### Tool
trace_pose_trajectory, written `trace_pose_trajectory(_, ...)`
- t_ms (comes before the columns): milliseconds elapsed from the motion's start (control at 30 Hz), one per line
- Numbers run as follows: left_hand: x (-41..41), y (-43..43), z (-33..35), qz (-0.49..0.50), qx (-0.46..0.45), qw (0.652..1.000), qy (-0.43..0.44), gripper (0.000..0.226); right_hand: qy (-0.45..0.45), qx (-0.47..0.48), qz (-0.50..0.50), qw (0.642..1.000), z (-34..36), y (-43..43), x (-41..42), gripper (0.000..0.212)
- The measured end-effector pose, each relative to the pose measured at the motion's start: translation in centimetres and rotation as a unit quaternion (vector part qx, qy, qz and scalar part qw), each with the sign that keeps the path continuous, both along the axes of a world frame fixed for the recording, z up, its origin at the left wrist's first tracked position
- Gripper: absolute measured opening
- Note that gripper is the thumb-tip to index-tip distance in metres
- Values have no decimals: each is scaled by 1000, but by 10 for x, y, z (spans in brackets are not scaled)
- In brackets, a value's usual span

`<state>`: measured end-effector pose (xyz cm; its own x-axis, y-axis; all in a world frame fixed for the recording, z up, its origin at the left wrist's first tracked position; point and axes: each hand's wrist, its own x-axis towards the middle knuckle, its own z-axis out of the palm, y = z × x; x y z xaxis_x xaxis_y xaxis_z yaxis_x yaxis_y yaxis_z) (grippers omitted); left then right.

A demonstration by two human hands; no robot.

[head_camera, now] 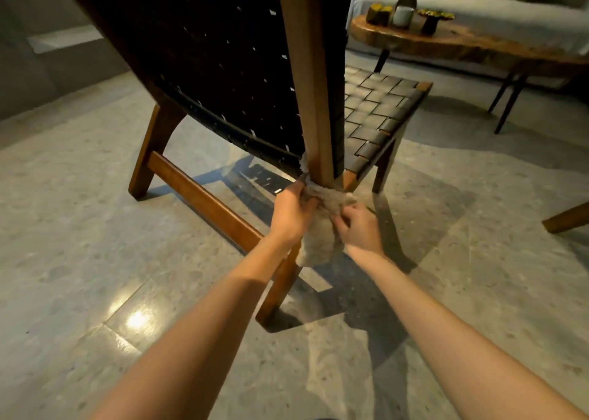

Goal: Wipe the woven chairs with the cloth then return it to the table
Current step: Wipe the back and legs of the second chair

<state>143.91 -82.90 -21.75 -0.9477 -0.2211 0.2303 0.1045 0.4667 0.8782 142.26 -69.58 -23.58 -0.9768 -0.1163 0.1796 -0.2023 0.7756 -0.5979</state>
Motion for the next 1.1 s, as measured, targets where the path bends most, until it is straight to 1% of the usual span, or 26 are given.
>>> trace_pose_trajectory(33, -2, 1, -5, 12, -15, 1000, 4, 20, -32, 3, -8, 999, -14, 2, 7, 20)
trace_pose_trajectory(67, -2, 2, -10, 22, -22, 999, 10, 25, -40, -10, -29, 999, -24, 3, 14, 21)
trace_pose_trajectory(133, -1, 6, -14, 38, -14, 999, 23, 34, -4, -67, -81, 994, -32, 1, 23, 21)
trace_pose_trajectory(267, -1, 10, -23, 65, -7, 996, 60, 31, 81, -172, -198, 962, -19, -7, 9, 23)
trace_pose_trajectory(333, -2, 12, -31, 95, -1, 994, 54, 31, 78, -186, -204, 958, -18, -12, -3, 28)
trace_pose_trajectory(367, -3, 12, -35, 110, 6, 993, 40, 33, 56, -185, -180, 964, -22, -15, -8, 30)
trace_pose_trajectory(433, -6, 9, -46, 115, 7, 993, 7, 36, -17, -189, -124, 974, -33, -24, -16, 29)
trace_pose_trajectory(500, -9, 7, -55, 82, 1, 997, -14, 35, -84, -198, -103, 971, -46, -29, -20, 28)
trace_pose_trajectory(533, -11, 6, -59, 60, 2, 998, -19, 34, -104, -194, -102, 970, -53, -30, -22, 30)
trace_pose_trajectory(600, -14, 5, -66, 15, -3, 1000, -20, 32, -123, -186, -100, 970, -63, -31, -23, 33)
trace_pose_trajectory(667, -16, 1, -71, -26, -27, 999, -11, 29, -121, -188, -104, 969, -70, -32, -23, 32)
trace_pose_trajectory(733, -18, -4, -74, -56, -63, 996, -10, 29, -121, -199, -113, 966, -74, -32, -22, 30)
trace_pose_trajectory(833, -16, -16, -78, -71, -125, 990, -7, 28, -134, -223, -125, 957, -84, -38, -11, 28)
trace_pose_trajectory(933, 1, -32, -89, -110, -177, 978, -16, 17, -182, -254, -126, 941, -101, -49, 11, 23)
trace_pose_trajectory(1000, 15, -45, -105, -126, -210, 968, -61, 13, -235, -250, -110, 933, -115, -57, 31, 21)
trace_pose_trajectory(1067, 27, -55, -123, -108, -246, 954, -135, 13, -278, -217, -104, 930, -125, -62, 46, 22)
trace_pose_trajectory(1100, 32, -58, -132, -101, -263, 947, -151, 12, -288, -202, -109, 930, -131, -66, 52, 24)
